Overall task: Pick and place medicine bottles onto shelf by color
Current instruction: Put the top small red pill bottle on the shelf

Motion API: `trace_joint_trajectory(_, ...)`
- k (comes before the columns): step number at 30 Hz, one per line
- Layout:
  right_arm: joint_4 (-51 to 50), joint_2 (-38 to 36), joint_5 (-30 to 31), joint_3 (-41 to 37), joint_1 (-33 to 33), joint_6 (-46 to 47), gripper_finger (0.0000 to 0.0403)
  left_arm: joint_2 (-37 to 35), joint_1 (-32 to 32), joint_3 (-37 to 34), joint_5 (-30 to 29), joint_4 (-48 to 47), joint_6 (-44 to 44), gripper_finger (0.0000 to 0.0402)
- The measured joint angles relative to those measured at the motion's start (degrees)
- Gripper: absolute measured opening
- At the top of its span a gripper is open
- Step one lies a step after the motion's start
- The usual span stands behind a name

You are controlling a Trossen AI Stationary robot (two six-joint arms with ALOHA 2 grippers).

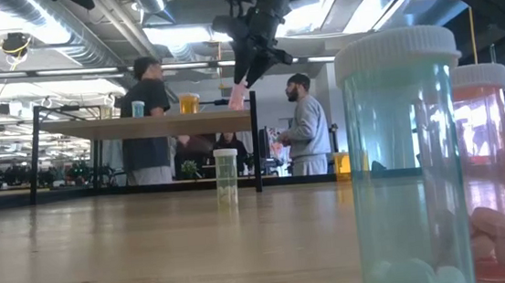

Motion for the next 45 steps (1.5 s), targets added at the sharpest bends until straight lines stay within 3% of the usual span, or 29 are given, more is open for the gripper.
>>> trace_joint_trajectory(16,3.5,0.0,0.7,0.1,0.0,1.5,0.0127,0.0,0.0,0.0,0.0,0.0,0.0,0.0)
trace_joint_trajectory(21,5.1,0.0,-6.1,0.1,0.0,2.1,0.0127,0.0,0.0,0.0,0.0,0.0,0.0,0.0)
trace_joint_trajectory(34,-7.8,-0.5,-8.2,1.3,0.7,-7.5,0.0127,0.0,0.0,0.0,0.0,-0.8,0.0,0.0)
trace_joint_trajectory(42,-7.8,-0.5,-7.8,1.3,1.5,-14.5,0.0127,0.0,0.0,0.0,0.0,-0.8,0.0,0.0)
trace_joint_trajectory(45,-5.6,-0.4,-4.1,1.3,1.6,-15.9,0.0127,0.0,0.0,0.0,0.0,-0.7,0.0,0.0)
